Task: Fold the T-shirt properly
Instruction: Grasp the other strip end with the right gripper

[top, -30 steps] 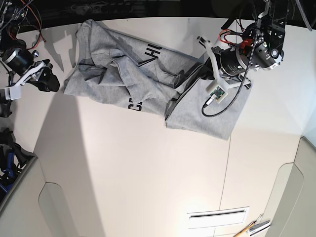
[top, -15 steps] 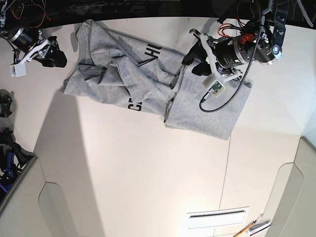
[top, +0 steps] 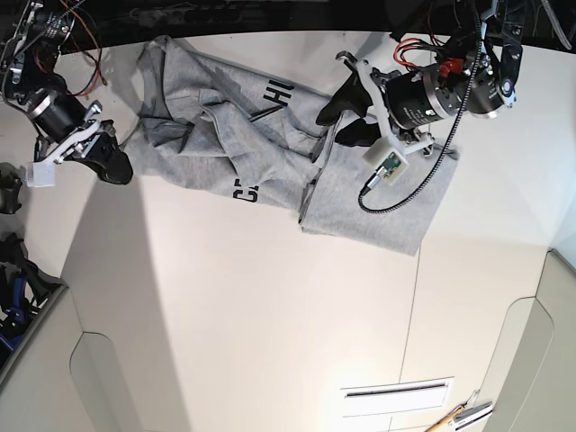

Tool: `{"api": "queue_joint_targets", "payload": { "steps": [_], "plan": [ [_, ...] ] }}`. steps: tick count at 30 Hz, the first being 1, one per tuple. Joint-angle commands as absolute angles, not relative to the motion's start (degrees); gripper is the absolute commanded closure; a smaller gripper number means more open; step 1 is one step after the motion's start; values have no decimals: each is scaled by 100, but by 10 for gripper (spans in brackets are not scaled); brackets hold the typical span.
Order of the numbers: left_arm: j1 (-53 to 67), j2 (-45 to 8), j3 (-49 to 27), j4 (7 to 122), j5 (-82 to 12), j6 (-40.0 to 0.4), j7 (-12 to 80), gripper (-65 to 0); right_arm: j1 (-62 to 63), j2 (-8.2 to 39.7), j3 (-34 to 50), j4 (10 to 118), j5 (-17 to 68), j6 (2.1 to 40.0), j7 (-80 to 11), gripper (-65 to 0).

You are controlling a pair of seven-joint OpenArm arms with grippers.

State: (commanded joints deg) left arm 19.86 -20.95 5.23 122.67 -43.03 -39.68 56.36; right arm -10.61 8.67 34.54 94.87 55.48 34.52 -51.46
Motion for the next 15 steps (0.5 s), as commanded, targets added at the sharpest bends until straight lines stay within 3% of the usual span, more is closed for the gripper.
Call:
{"api": "queue_joint_targets", "payload": {
  "steps": [6, 12, 15],
  "plan": [
    [1986, -2095, 523, 12267, -4189, -3968, 5509, -290, -1020, 823, 2596, 9485, 5116, 3479, -5065, 0],
    [1986, -2093, 523, 12267, -4193, -3968, 5509, -290, -1024, 825, 1470, 9168, 3850, 3441, -4753, 0],
    [1988, -2093, 523, 12267, -4193, -3968, 5509, -290, -1026, 854, 1347, 8801, 3859, 3430, -4731, 0]
  ]
}}
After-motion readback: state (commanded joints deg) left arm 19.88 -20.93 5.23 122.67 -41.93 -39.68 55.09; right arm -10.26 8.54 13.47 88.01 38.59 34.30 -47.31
